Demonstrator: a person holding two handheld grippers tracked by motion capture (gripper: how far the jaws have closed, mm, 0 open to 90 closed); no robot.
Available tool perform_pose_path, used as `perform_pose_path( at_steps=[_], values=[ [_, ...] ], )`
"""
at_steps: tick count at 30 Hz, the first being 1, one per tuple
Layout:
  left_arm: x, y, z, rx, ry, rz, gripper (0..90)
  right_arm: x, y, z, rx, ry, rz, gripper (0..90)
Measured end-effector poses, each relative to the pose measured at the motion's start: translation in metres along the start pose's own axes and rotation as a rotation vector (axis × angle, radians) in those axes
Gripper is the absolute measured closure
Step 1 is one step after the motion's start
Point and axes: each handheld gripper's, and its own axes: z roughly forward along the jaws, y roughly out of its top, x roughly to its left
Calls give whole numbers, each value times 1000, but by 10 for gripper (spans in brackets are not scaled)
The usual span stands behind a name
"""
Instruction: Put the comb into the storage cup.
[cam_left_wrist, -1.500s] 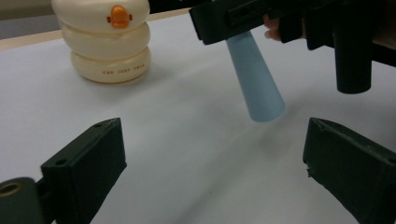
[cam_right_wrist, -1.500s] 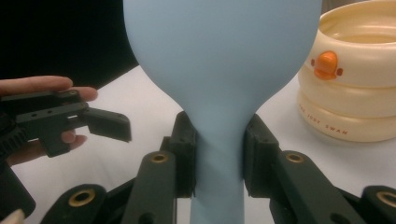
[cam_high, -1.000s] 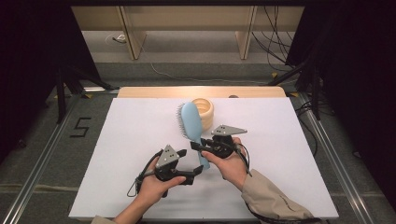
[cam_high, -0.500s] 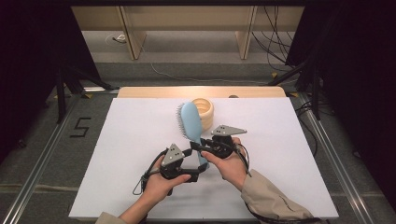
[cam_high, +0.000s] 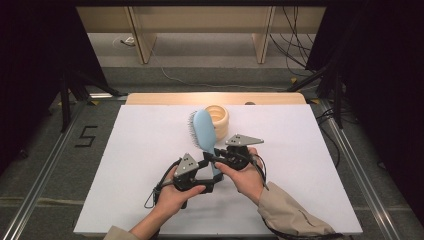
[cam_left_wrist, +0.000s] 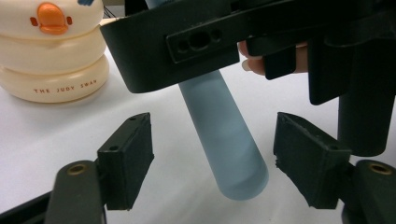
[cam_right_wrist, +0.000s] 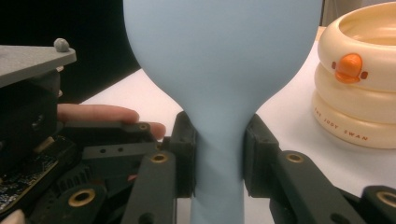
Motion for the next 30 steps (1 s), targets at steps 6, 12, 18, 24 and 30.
perform_pose_path(
  at_steps=[6,12,18,24,30],
  values=[
    [0,0,2,-3,0,-7,309,0,0,0,-1,-2,1,702],
    [0,0,3,-6,0,-13,324,1,0,0,-4,-2,-3,703],
    [2,0,5,-19,-1,-21,345,1,-1,0,-7,-5,-3,702],
    [1,-1,7,-18,-5,-25,355,2,-1,1,-11,-7,-7,702],
    [1,0,7,-22,-7,-28,364,2,-1,1,-11,-8,-7,702]
  ],
)
